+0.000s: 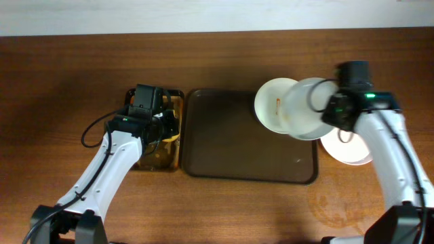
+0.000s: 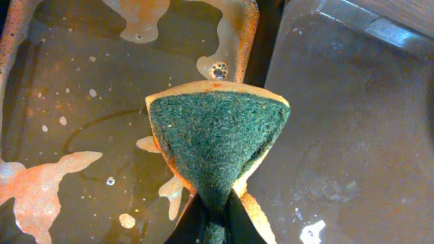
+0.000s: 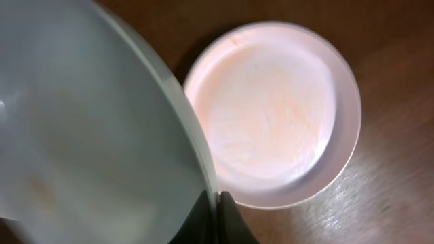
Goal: Clean dirty plates on tray and stack at the side
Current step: 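Carry the plate right and stack it on the cleaned plate with the right gripper, then grasp the last plate rim with the right gripper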
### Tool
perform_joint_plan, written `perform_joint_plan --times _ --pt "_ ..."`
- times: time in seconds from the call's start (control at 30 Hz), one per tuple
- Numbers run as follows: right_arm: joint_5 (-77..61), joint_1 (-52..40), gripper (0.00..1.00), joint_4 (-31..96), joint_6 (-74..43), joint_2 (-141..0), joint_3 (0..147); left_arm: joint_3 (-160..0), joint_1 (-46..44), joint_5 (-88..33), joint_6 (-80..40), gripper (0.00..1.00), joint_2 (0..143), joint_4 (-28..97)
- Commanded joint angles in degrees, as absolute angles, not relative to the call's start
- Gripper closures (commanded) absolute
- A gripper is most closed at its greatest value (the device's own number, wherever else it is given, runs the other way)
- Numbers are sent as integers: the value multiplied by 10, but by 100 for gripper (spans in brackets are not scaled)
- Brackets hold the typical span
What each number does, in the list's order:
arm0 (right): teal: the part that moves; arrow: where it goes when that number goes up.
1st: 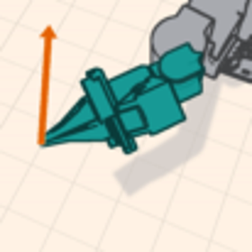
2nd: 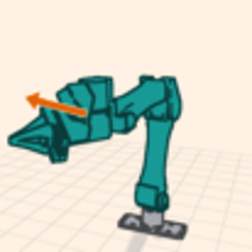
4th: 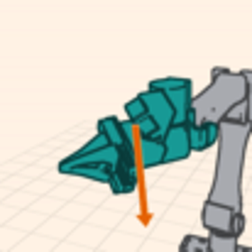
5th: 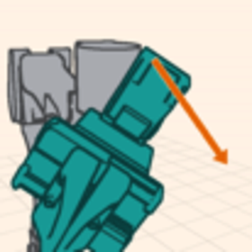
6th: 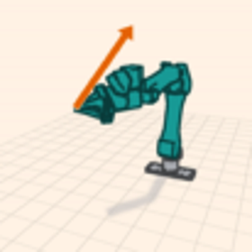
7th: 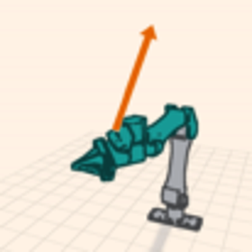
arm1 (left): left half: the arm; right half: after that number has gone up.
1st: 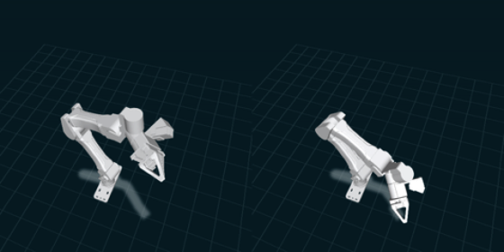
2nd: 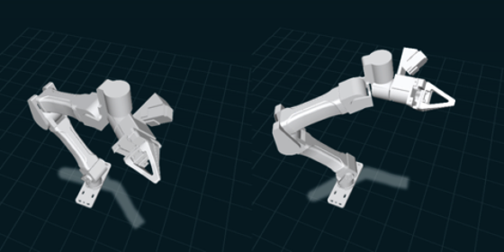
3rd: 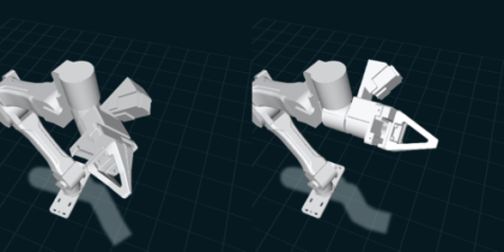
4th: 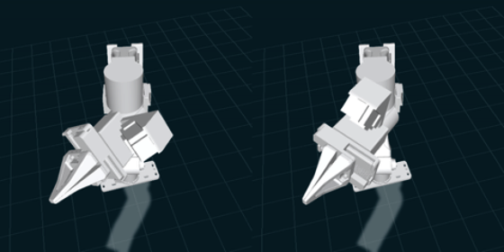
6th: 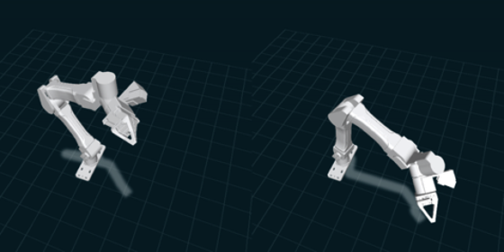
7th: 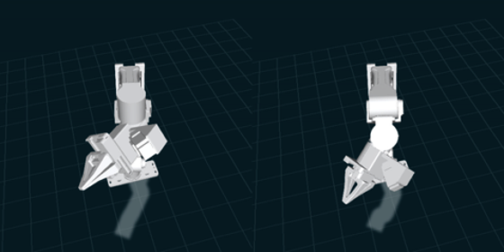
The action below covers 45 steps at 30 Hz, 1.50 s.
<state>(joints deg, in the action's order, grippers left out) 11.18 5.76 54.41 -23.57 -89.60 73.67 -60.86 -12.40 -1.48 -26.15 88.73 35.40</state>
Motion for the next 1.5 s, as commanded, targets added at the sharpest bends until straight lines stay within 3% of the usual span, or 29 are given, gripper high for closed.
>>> perform_joint_plan --times 0.0,0.2,0.4,0.47,0.6,0.7,0.83,0.97,1.13,1.47 --pt "30 177 96 551 -243 -885 741 -608 -121 -17 -262 100 881 354" --pt "32 308 96 542 -228 -886 724 -608 -122 -18 -262 100 881 355" --pt "32 322 95 532 -213 -893 717 -608 -121 -18 -262 100 881 355" --pt "32 323 90 532 -213 -901 717 -608 -121 -22 -262 100 881 356" --pt "30 322 67 536 -213 -913 717 -608 -121 -23 -262 100 881 357" --pt "-81 319 66 532 -154 -914 717 -608 -121 -23 -262 100 881 357" --pt "-222 279 62 524 -78 -914 717 -608 -122 -23 -262 100 881 357" --pt "-199 185 61 518 -80 -924 717 -608 -121 -23 -262 100 881 357" --pt "-134 82 64 470 -166 -997 717 -608 -122 -24 -262 100 881 357" --pt "-158 71 71 408 -186 -1109 717 -608 -122 -24 -262 100 881 357"
